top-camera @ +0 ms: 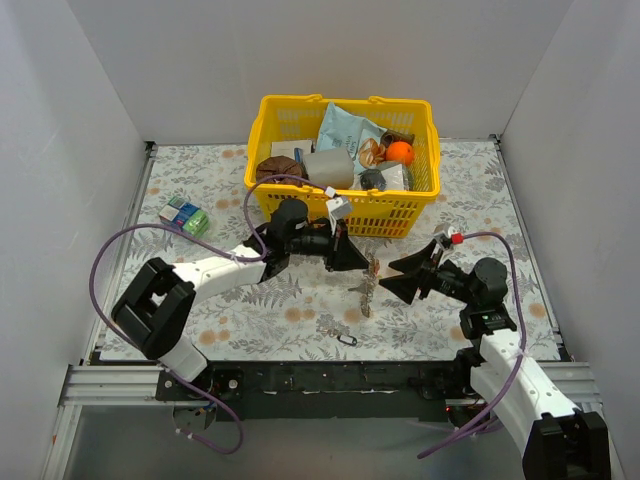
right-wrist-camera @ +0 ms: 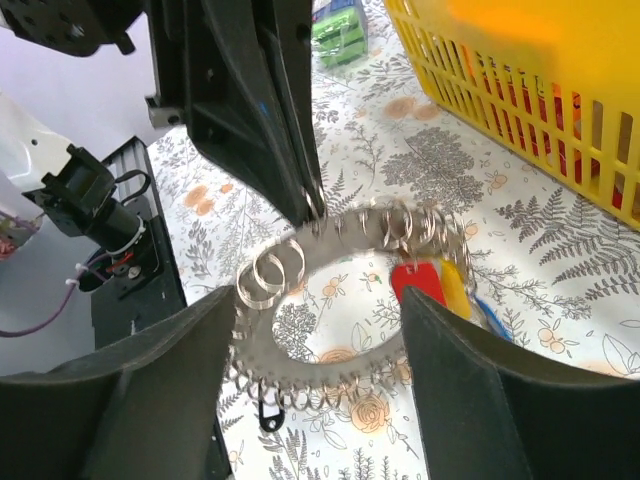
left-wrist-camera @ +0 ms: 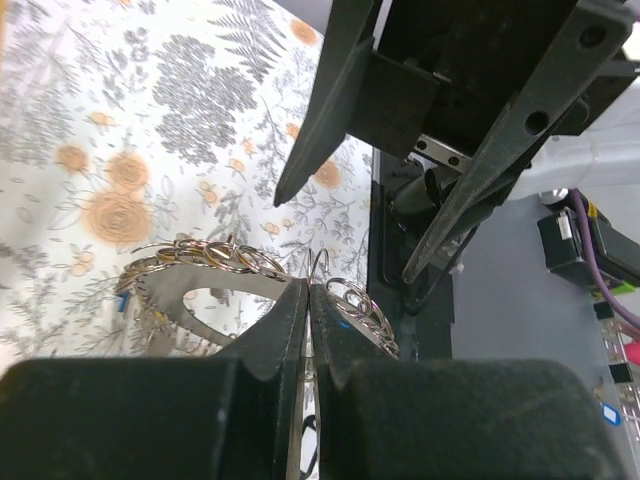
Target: Put the keys on the keyring
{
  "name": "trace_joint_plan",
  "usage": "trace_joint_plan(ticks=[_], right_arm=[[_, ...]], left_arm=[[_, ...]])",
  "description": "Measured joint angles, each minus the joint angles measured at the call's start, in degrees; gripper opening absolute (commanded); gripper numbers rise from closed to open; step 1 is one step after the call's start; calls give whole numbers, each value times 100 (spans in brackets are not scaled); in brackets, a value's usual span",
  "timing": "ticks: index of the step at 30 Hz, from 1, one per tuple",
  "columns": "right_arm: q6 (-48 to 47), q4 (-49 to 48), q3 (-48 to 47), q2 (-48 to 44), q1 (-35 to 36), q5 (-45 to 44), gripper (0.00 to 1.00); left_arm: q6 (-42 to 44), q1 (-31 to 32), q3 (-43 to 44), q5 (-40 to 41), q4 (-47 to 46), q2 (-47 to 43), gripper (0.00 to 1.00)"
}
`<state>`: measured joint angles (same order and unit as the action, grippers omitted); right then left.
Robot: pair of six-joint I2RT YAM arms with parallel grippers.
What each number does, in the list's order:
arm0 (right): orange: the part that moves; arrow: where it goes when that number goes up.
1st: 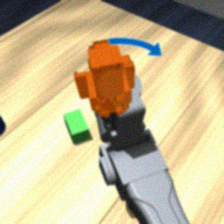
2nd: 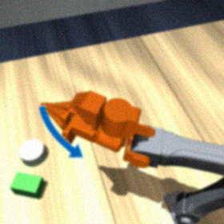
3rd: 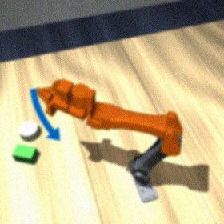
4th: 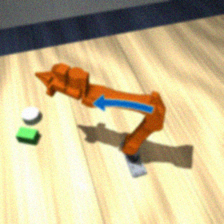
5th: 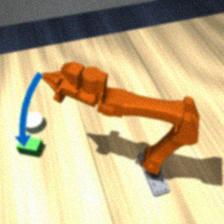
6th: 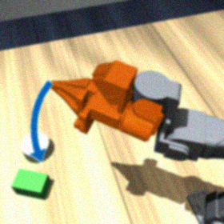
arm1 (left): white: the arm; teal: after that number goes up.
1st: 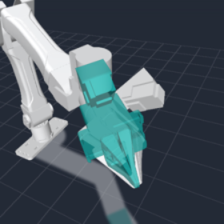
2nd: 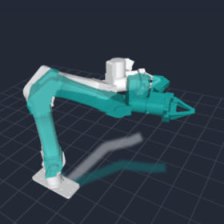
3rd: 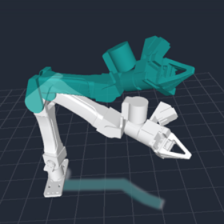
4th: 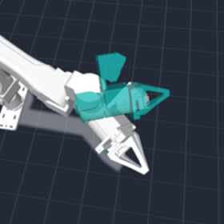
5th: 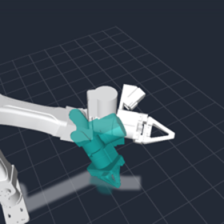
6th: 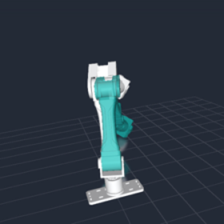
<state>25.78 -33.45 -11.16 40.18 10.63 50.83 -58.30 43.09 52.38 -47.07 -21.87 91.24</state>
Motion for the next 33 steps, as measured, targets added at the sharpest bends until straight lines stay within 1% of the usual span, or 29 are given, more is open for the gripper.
trace_joint_plan(ticks=[1, 5, 10, 13, 17, 24, 28, 33], right_arm=[[-74, 107, -33, -46, 0, -31, 87], [-254, 448, -94, -83, 0, -103, 91], [-358, 728, -105, -63, 0, -212, 90], [-387, 833, -118, 0, 0, -295, 88], [-457, 1003, -160, 153, 0, -323, 87], [-782, 1545, -409, 310, 251, -538, 85], [-966, 1843, -584, 575, 634, -734, 83], [-1132, 2199, -763, 1036, 1342, -1082, 81]], left_arm=[[4, -59, -4, 9, 24, -70, 0], [11, -396, -39, 39, 111, -507, 0], [46, -743, -114, 79, 199, -951, 0], [42, -960, -295, 79, 262, -1182, 0], [42, -1239, -485, 101, 535, -1464, 0], [219, -1497, -483, 354, 1714, -2090, 0], [407, -1589, -466, 490, 2400, -2555, 0], [579, -1773, -466, 570, 3042, -2935, 0]])
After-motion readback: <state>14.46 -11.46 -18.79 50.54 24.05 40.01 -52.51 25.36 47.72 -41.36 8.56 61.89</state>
